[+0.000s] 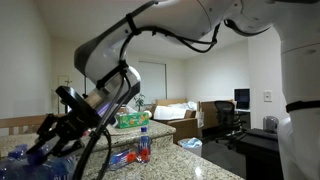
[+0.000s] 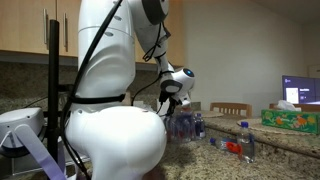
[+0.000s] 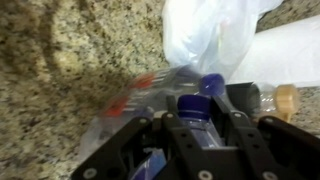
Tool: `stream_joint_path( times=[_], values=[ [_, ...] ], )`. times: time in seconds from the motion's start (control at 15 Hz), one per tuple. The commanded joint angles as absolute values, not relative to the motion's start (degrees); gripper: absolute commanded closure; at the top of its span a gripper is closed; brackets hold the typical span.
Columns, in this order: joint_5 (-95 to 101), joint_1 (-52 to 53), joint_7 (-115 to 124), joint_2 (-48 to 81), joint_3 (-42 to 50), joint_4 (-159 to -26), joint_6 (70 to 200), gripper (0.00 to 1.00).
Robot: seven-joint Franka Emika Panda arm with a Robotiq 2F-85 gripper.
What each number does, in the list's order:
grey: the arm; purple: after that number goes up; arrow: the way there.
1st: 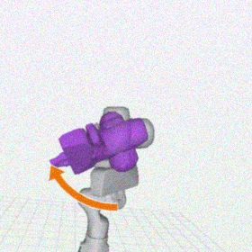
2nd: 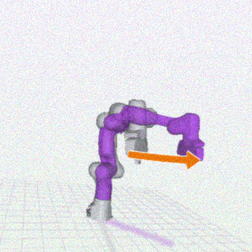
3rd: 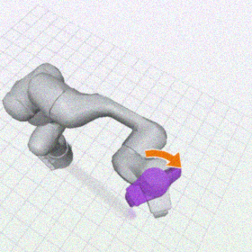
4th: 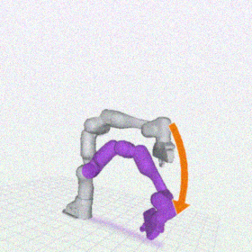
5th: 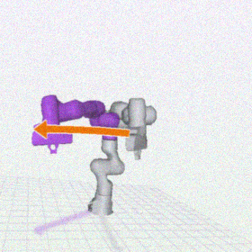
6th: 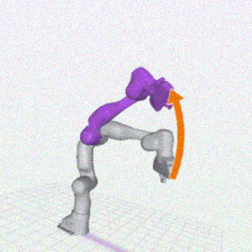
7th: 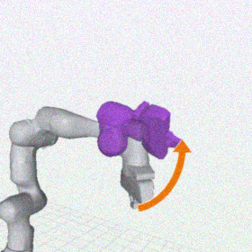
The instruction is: Put one bottle upright
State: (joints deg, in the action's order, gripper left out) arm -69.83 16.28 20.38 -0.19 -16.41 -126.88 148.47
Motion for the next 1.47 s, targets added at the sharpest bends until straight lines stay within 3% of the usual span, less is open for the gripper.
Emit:
stream_joint_path(
  times=[0.0,0.33,0.8,1.4],
  values=[
    [-71.3,17.1,19.3,1.0,-17.1,-121.9,151.4,0.87],
    [-76.4,16.5,15.3,-0.4,-16.1,-119.8,156.2,0.87],
    [-106.3,14.3,-6.6,-4.2,-11.3,-119.7,155.6,0.87],
    [-108.5,13.0,-9.7,-8.3,-6.7,-123.0,152.7,0.87]
  ],
)
